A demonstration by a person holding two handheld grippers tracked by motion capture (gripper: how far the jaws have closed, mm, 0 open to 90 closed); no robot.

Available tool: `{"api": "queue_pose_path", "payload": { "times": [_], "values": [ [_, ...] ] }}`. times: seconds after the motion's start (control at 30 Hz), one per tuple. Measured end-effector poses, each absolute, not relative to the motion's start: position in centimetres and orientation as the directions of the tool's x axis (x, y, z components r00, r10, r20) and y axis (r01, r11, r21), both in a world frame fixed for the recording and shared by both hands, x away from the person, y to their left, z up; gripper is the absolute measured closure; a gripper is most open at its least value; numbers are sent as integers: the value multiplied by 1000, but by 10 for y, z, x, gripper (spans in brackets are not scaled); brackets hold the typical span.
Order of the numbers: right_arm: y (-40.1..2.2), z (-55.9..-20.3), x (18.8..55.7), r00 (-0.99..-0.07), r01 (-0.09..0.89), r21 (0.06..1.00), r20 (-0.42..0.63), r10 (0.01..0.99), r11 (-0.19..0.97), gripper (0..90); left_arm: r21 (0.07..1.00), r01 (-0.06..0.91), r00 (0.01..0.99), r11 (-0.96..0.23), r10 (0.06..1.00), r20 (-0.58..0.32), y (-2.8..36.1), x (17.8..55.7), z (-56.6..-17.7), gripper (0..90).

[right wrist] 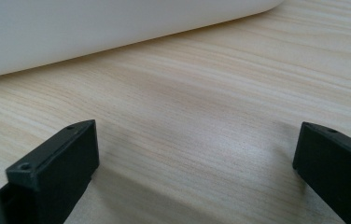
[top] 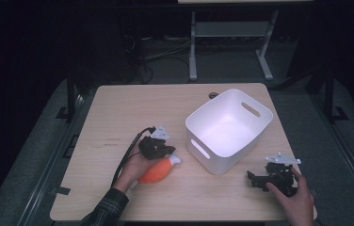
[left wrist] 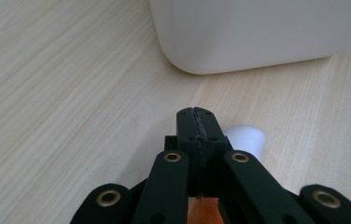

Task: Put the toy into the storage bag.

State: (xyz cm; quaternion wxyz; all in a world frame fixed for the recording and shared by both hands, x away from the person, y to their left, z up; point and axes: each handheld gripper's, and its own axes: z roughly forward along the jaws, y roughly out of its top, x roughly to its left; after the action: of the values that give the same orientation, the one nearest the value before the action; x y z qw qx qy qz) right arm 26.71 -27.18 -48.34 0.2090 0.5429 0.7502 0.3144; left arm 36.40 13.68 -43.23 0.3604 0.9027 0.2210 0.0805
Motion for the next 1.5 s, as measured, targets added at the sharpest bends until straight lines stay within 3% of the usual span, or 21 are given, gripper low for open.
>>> {"api": "queue_pose_path", "payload": {
  "times": [0.2,0.3,0.73,1.1,1.3,1.5],
  "values": [
    [-272,-483,267,-323,683,699,28,946,213,0,691,359,887,-628,461,-42,147,360,-420,896],
    [-272,-483,267,-323,683,699,28,946,213,0,697,370,882,-614,468,-55,154,357,-416,851],
    [-272,-483,267,-323,683,699,28,946,213,0,704,427,864,-567,484,-135,187,346,-407,460],
    [-272,-483,267,-323,683,699,28,946,213,0,689,406,876,-600,471,-106,198,332,-410,198],
    [-272,-483,267,-323,683,699,28,946,213,0,683,411,875,-604,471,-110,200,326,-414,138],
    [-272,-483,267,-323,683,699,28,946,213,0,671,420,873,-611,473,-115,200,328,-420,133]
  ]
}}
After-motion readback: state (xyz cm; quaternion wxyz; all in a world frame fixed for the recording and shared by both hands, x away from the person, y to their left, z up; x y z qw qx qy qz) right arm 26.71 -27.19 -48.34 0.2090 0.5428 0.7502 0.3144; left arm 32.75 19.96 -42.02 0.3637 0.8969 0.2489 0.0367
